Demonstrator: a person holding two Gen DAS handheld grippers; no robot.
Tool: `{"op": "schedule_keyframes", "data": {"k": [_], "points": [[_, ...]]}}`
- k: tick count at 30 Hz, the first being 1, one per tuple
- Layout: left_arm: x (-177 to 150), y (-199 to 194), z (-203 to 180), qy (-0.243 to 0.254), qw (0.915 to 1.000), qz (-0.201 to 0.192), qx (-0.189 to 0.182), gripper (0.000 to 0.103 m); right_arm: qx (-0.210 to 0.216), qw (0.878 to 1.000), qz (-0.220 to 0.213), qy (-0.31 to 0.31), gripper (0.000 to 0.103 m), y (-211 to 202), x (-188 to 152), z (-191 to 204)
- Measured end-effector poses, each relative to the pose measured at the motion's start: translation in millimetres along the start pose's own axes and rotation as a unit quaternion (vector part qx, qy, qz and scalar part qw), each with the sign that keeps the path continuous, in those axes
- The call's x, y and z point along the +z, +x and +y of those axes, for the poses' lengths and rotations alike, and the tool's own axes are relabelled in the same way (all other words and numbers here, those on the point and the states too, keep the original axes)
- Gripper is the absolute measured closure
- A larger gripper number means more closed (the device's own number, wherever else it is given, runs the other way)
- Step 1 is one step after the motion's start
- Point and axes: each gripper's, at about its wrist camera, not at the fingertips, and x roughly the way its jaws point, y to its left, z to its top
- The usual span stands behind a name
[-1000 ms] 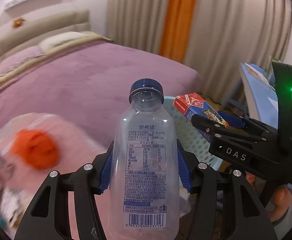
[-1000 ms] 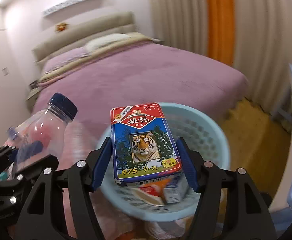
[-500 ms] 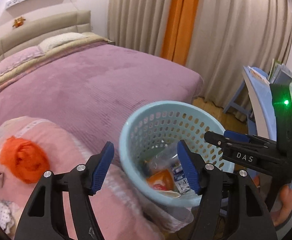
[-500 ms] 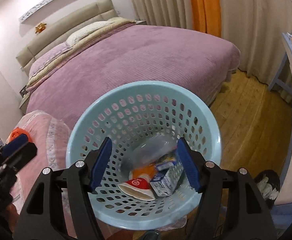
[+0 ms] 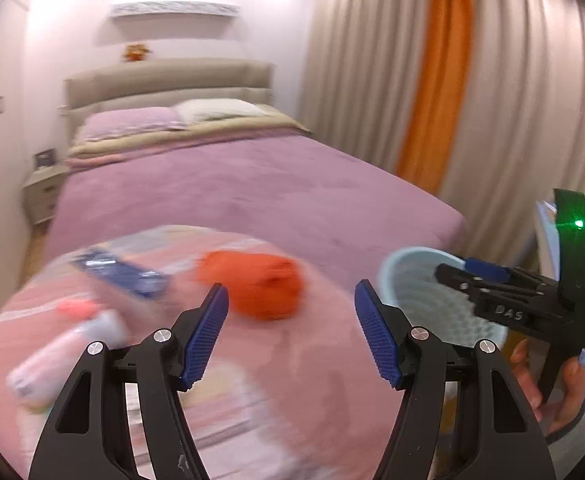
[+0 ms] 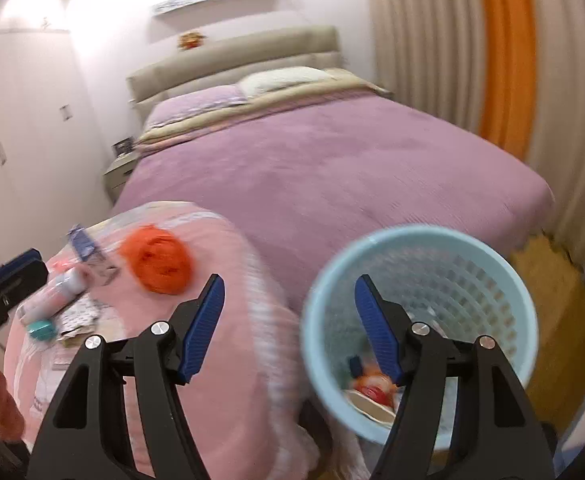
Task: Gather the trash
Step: 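Open both tools to drop the bottle and tiger box into the basket, then grasp the white spray can with the left tool while the right tool grasps the orange bag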
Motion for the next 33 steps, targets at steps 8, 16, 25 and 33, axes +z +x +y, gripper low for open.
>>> {"op": "schedule_keyframes", "data": {"k": [8,16,25,33], "points": [[-18,-22,124,-0.049,0.9888,0.049,0.133,0.032,0.049,0.995,-0.018,-0.079,0.039,23,12,88],[-35,-6,204,-0.049,0.9820,0.108,0.147,0.030,0.072,0.992,0.007,-0.107,0.029,86,30,126],[-55,22,221,-0.036,0.9801,0.181,0.073,0.031,0.076,0.989,0.047,-0.115,0.023,142,31,138],[-54,39,207,-0.020,0.9752,0.211,0.065,0.035,0.085,0.983,0.078,-0.144,0.022,158,23,149]]}}
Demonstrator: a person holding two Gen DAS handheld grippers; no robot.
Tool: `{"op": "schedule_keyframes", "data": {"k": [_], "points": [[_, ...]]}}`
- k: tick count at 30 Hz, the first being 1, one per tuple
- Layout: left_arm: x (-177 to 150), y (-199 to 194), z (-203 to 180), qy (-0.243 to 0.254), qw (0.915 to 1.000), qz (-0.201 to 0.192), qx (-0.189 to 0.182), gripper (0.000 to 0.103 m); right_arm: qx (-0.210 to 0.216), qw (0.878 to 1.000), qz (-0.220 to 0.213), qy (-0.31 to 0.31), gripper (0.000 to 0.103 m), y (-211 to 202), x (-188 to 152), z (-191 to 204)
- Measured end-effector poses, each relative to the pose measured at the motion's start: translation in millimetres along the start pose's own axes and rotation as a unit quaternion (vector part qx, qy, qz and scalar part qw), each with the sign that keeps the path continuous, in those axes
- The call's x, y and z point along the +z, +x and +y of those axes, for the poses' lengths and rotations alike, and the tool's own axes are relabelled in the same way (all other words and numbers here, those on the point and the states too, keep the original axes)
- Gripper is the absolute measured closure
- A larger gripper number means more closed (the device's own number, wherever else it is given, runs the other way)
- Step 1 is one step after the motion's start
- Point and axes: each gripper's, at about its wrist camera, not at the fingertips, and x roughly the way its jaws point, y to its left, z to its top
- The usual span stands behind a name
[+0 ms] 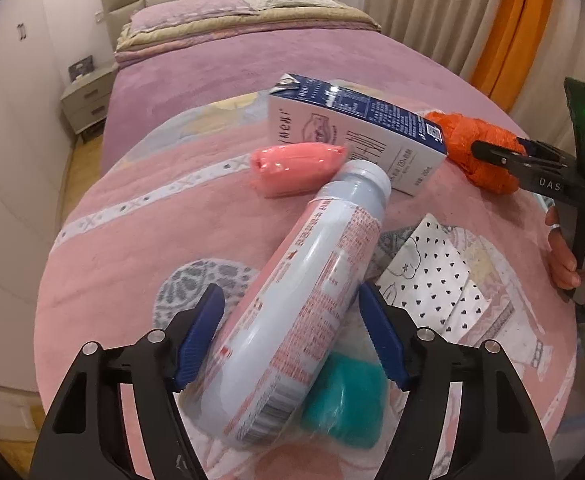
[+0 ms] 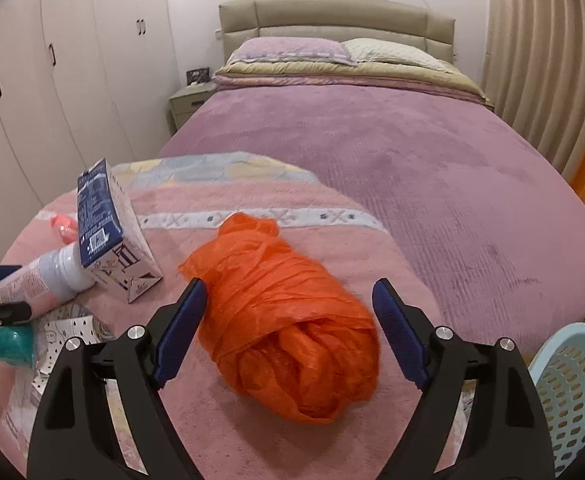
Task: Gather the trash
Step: 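Grasp the white spray can with the left tool while the right tool grasps the orange bag, then carry the spray can and orange bag over the basket and open both tools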
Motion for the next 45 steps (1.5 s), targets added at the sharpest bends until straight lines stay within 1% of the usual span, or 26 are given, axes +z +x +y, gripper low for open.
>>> {"op": "schedule_keyframes", "data": {"k": [2,5,6,7,8,10,12,16,21,22,24,25,26,29,31,32,33,36,38,41,43,45], "points": [[-1,4,-6,0.006,0.9999,0.003,0.008,0.035,0.001,1.000,0.010,-0.009,0.023,4,0,3],[-3,4,-10,0.000,0.9999,0.002,0.011,0.039,-0.003,1.000,0.016,-0.018,0.023,8,-1,8],[-2,3,-11,-0.002,0.9999,0.001,0.012,0.042,-0.002,1.000,0.016,-0.020,0.028,10,-1,10],[-3,1,-11,-0.006,0.9999,-0.001,0.013,0.045,-0.003,1.000,0.016,-0.021,0.035,11,-2,11],[-5,-1,-12,-0.009,0.9999,-0.003,0.014,0.047,-0.004,1.000,0.014,-0.021,0.038,9,-3,11],[-8,-6,-15,-0.011,0.9996,-0.012,0.023,0.053,-0.004,1.000,0.002,-0.022,0.051,5,-5,13],[-14,-13,-15,-0.022,0.9992,-0.023,0.022,0.054,-0.006,0.999,-0.031,-0.022,0.055,-9,-9,15],[-19,-32,-15,-0.047,0.9975,-0.051,0.012,0.056,0.000,0.999,-0.053,0.001,0.058,-27,-17,11],[-19,-64,-29,-0.048,0.9946,-0.092,0.009,0.057,0.012,0.996,-0.085,0.028,0.058,-72,-30,7],[-18,-72,-35,-0.051,0.9931,-0.105,0.008,0.057,0.013,0.995,-0.089,0.031,0.058,-78,-30,6],[-17,-81,-42,-0.061,0.9910,-0.119,0.000,0.057,0.008,0.994,-0.104,0.040,0.058,-100,-36,3],[-16,-88,-50,-0.063,0.9892,-0.132,-0.011,0.057,0.005,0.993,-0.107,0.043,0.058,-107,-38,2],[-15,-91,-55,-0.062,0.9881,-0.139,-0.017,0.057,0.000,0.992,-0.117,0.049,0.058,-123,-41,0],[-11,-101,-80,-0.053,0.9849,-0.161,-0.033,0.057,-0.008,0.989,-0.137,0.056,0.058,-150,-49,-4],[-8,-105,-96,-0.049,0.9824,-0.173,-0.049,0.057,-0.026,0.986,-0.153,0.063,0.058,-173,-58,-12],[-6,-106,-105,-0.047,0.9810,-0.179,-0.057,0.057,-0.034,0.985,-0.154,0.066,0.058,-177,-59,-16],[-3,-107,-114,-0.044,0.9799,-0.184,-0.063,0.057,-0.047,0.985,-0.150,0.074,0.058,-184,-61,-22],[5,-105,-148,-0.028,0.9768,-0.191,-0.093,0.057,-0.056,0.982,-0.130,0.123,0.058,-199,-73,-52],[12,-100,-175,-0.013,0.9750,-0.191,-0.113,0.057,-0.077,0.979,-0.123,0.144,0.058,-206,-83,-70],[24,-88,-215,0.010,0.9719,-0.188,-0.141,0.057,-0.117,0.971,-0.113,0.176,0.058,-214,-98,-100],[32,-79,-241,0.024,0.9698,-0.184,-0.158,0.057,-0.130,0.963,-0.109,0.208,0.058,-219,-111,-126],[39,-70,-267,0.039,0.9679,-0.177,-0.174,0.056,-0.142,0.958,-0.103,0.228,0.058,-221,-120,-142]]}}
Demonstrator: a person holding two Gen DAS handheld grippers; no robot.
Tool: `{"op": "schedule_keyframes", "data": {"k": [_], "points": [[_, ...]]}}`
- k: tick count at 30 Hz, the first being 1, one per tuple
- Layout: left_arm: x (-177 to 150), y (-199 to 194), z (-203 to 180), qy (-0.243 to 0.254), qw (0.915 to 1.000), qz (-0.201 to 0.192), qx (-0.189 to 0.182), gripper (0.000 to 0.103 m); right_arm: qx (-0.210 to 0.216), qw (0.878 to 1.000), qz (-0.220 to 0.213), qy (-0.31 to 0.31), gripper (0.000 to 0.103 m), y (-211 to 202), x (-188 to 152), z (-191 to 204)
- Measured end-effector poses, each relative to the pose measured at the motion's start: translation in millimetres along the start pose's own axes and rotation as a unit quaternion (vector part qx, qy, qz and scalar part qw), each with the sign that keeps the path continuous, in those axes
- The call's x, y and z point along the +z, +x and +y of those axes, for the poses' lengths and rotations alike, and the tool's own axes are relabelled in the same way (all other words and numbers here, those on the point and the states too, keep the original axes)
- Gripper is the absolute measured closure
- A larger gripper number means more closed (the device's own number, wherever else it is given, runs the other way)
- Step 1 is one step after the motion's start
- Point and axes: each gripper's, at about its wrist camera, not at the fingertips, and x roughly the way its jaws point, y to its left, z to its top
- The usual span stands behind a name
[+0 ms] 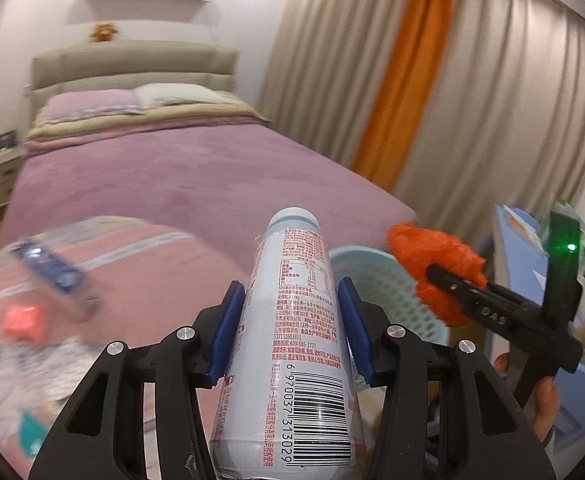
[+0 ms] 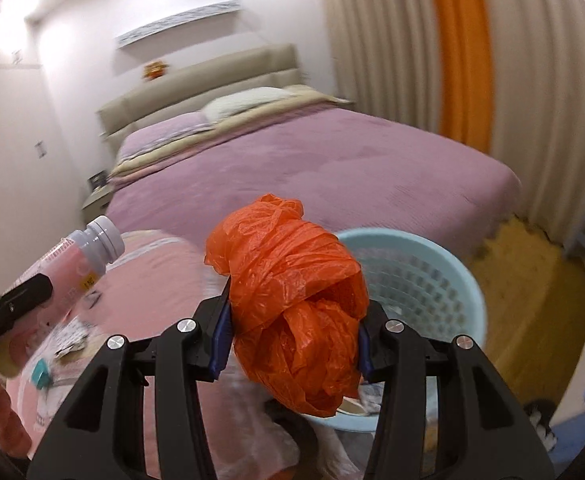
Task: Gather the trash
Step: 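Carry the spray can and orange bag over the basket and open both tools, then grasp the teal packet with the left tool while the right tool grasps the blue milk carton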
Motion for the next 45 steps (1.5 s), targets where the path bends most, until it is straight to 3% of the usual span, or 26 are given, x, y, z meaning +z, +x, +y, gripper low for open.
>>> {"op": "schedule_keyframes", "data": {"k": [7,14,17,18,24,30,39,45], "points": [[1,76,-60,0.032,0.9976,0.049,-0.037,0.056,-0.037,0.997,0.034,0.052,0.057,17,-3,-58],[-6,125,-79,0.040,0.9952,0.077,-0.045,0.056,-0.073,0.995,0.038,0.051,0.054,30,-8,-78],[-7,136,-83,0.035,0.9952,0.080,-0.044,0.053,-0.078,0.994,0.049,0.054,0.044,39,-7,-89],[-7,137,-84,0.033,0.9955,0.079,-0.041,0.045,-0.081,0.994,0.051,0.056,0.039,41,-7,-92],[-11,111,-77,0.036,0.9970,0.058,-0.036,0.044,-0.073,0.994,0.048,0.062,0.039,37,-11,-100],[-11,68,-56,0.022,0.9992,0.024,-0.024,0.044,-0.050,0.998,0.026,0.028,0.039,27,-10,-76],[-23,-11,2,-0.013,0.9989,-0.021,0.039,0.044,-0.011,1.000,0.009,-0.008,0.039,11,-6,-27],[-49,-69,60,-0.056,0.9917,-0.042,0.108,0.039,0.028,0.999,-0.005,-0.044,0.039,5,-6,18]]}}
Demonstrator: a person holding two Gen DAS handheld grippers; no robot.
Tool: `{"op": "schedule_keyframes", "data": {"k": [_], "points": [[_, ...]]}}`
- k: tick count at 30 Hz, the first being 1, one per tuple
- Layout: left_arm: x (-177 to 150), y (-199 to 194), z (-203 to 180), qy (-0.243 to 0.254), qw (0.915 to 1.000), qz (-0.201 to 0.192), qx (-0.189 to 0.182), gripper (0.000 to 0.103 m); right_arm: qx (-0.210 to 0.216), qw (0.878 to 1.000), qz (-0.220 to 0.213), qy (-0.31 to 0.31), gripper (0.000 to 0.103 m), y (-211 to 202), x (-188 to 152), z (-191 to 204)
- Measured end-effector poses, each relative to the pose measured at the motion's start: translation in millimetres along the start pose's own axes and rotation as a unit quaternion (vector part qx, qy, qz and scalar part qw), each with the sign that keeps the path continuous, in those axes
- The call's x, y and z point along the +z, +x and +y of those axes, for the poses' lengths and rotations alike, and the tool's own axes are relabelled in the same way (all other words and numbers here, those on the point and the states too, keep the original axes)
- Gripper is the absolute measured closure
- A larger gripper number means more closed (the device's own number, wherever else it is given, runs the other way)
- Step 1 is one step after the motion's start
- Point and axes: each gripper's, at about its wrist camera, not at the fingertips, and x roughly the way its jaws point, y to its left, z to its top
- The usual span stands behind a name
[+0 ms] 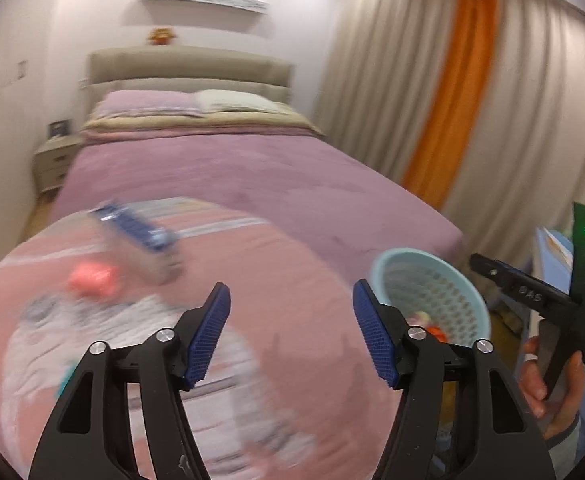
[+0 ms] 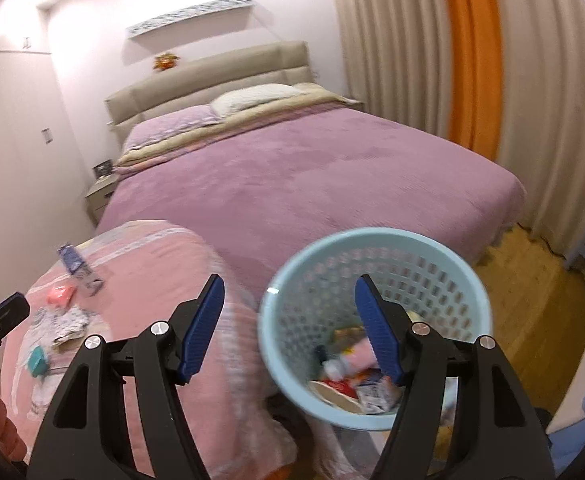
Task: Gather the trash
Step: 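Grasp the teal packet with the left tool while the right tool grasps the blue milk carton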
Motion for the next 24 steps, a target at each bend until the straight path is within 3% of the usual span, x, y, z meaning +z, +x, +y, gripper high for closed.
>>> {"op": "schedule_keyframes", "data": {"k": [6,11,19,21,24], "points": [[-22,-22,73,-0.028,0.9942,0.028,0.100,0.034,0.062,0.996,0.014,-0.056,0.039,12,-1,70],[-44,-21,121,-0.050,0.9905,0.069,0.108,0.034,0.114,0.987,0.031,-0.111,0.039,30,-6,131],[-63,4,150,-0.049,0.9853,0.107,0.124,0.034,0.158,0.970,0.069,-0.171,0.039,69,-6,213],[-66,12,153,-0.045,0.9836,0.113,0.134,0.038,0.164,0.967,0.074,-0.179,0.039,79,-3,226],[-71,18,157,-0.050,0.9834,0.120,0.127,0.055,0.175,0.963,0.080,-0.191,0.039,97,1,245]]}}
